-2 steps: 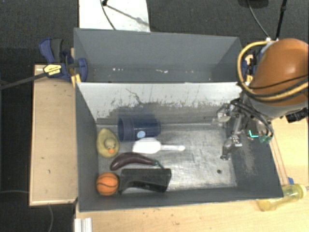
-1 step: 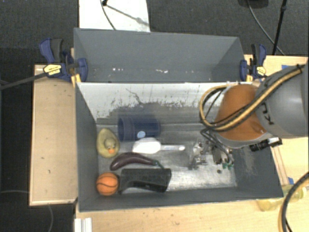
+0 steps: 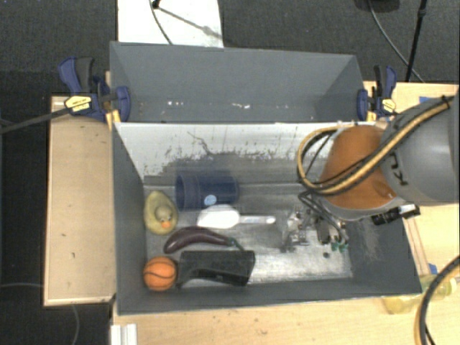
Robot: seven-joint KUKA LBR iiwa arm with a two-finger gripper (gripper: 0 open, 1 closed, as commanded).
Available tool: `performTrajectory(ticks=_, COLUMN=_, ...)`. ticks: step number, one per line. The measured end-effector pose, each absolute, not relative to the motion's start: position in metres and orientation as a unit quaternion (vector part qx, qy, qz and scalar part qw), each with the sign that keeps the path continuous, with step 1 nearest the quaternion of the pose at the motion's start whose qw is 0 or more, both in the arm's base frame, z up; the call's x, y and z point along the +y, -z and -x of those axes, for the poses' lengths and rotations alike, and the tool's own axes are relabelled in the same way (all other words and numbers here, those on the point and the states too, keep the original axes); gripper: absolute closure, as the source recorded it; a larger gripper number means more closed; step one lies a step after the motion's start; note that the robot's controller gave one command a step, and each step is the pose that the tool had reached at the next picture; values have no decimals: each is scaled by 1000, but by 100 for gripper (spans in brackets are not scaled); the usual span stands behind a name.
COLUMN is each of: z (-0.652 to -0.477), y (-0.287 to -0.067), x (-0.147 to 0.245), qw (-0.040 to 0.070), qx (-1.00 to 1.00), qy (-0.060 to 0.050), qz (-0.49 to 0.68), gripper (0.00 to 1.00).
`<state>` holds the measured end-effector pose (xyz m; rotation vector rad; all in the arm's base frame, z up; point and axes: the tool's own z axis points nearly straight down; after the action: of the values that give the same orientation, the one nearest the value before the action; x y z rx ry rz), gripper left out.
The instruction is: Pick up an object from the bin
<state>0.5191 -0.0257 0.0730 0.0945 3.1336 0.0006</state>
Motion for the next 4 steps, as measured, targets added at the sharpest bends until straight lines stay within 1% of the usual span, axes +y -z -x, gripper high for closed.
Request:
performTrajectory(ticks=1, z=-517, y=-95, x=-25, qw=1, qx=999, qy=0, qz=-33, gripper=100)
performTrajectory(ticks=2, z=-518, y=-134, x=-25, qw=3, qx=999, qy=0, qz=-33, gripper=0)
performTrajectory(ticks=3, z=-518, y=-140, x=-25, qw=4, qx=999, qy=0, qz=-33, gripper=0)
performTrajectory(ticks=4, z=-557, y=-112, x=20, qw=4, qx=1000, qy=1, qz=11, gripper=0)
